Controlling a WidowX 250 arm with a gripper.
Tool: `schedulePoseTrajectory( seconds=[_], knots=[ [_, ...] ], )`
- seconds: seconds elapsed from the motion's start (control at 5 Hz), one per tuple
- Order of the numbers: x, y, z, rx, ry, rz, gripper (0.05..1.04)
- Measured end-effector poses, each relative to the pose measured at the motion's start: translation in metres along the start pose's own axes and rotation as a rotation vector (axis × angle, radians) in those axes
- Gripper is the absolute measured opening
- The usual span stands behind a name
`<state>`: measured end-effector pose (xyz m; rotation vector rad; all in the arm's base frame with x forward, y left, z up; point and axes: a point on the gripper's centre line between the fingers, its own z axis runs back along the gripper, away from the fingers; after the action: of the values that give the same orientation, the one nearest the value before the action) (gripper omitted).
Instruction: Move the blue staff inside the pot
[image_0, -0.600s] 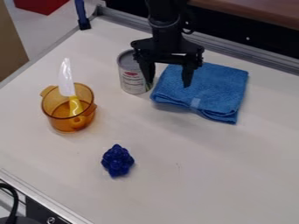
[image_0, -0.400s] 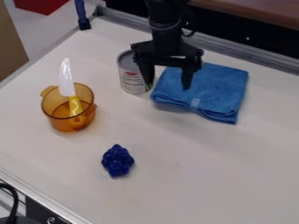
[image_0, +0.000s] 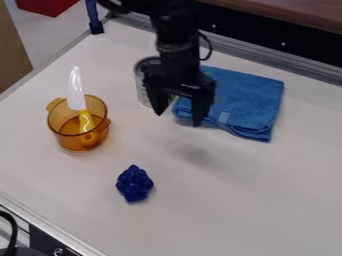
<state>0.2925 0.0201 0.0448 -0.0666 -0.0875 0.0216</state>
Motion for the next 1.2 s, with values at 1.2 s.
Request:
schedulePoseTrajectory(
  seconds=[1.2],
  knots=[
    [-0.072,0.014,-0.018,0.072,-0.064,-0.243,1.001]
  ],
)
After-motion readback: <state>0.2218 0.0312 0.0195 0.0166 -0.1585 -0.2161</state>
